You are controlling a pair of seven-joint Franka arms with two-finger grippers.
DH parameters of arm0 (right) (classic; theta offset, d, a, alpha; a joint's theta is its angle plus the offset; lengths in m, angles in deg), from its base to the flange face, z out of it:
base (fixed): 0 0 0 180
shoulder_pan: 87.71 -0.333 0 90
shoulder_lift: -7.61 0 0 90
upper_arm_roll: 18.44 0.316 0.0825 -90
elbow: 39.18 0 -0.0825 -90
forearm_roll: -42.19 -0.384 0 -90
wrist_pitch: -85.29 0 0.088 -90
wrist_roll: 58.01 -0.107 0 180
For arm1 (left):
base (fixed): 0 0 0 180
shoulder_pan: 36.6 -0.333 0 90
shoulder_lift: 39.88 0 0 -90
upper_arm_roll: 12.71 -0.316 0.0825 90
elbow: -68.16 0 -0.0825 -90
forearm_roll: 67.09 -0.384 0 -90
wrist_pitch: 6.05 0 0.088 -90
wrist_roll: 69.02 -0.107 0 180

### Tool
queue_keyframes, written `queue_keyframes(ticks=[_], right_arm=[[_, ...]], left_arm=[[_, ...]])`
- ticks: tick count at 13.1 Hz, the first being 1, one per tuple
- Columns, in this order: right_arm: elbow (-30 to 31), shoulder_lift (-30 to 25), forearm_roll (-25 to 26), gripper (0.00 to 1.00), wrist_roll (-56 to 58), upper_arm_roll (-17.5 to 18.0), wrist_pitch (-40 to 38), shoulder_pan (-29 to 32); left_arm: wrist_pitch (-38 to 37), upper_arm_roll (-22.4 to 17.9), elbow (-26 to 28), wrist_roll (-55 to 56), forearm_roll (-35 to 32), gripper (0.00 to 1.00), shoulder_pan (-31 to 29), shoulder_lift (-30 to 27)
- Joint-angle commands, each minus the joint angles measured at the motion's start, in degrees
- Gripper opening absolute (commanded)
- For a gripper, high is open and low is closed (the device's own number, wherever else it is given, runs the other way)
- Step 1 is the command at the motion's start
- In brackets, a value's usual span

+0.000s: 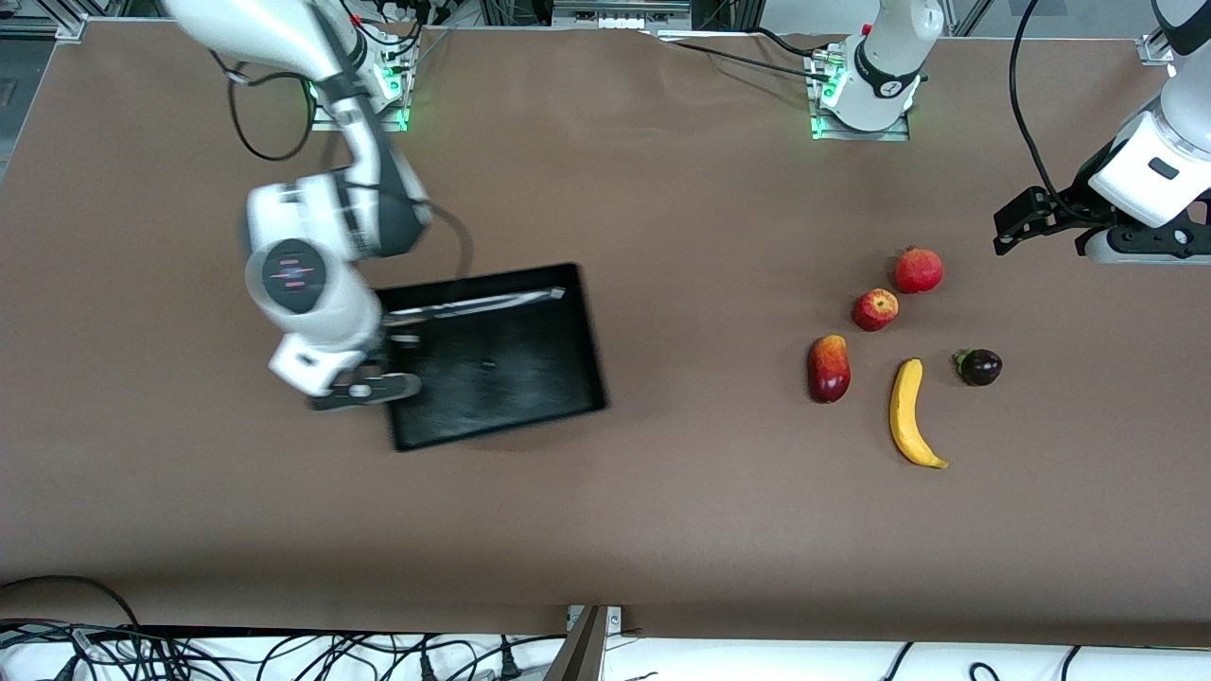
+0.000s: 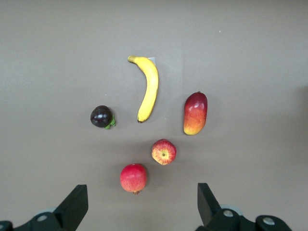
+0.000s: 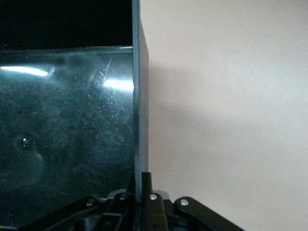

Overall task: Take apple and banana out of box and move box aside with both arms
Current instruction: 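Drag the black tray away from the fruits with the right gripper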

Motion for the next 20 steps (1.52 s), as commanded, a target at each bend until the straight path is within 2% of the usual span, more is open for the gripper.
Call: queue_keyframes(ticks=[1,4,6,10,20], right_arm=[[15.33,-6.22,-1.63,0.00,5.34,-3.94,11.16,-0.09],[25.02,-7.89,-1.63,0.00,6.05,-6.76,19.26,-0.09],[27.50,-7.81,-1.81,0.00,6.50,-7.38,21.56,0.17],[27.24,-5.27,-8.47,0.00,6.06,-7.47,22.44,1.57],[26.62,-4.38,-8.93,0.00,2.28,-7.12,23.85,1.49]], left_arm=[[-1.25,-0.05,0.29,-0.04,-1.01,1.00,0.00,-0.43],[-1.61,-0.05,-0.76,0.04,-1.01,1.00,-0.27,0.18],[-1.70,-0.05,-0.76,-0.05,-1.01,1.00,-0.27,0.18],[-3.89,0.91,-1.03,0.48,-1.01,1.00,0.18,0.18],[-5.92,0.57,-3.40,0.39,-1.01,1.00,-0.53,1.06]])
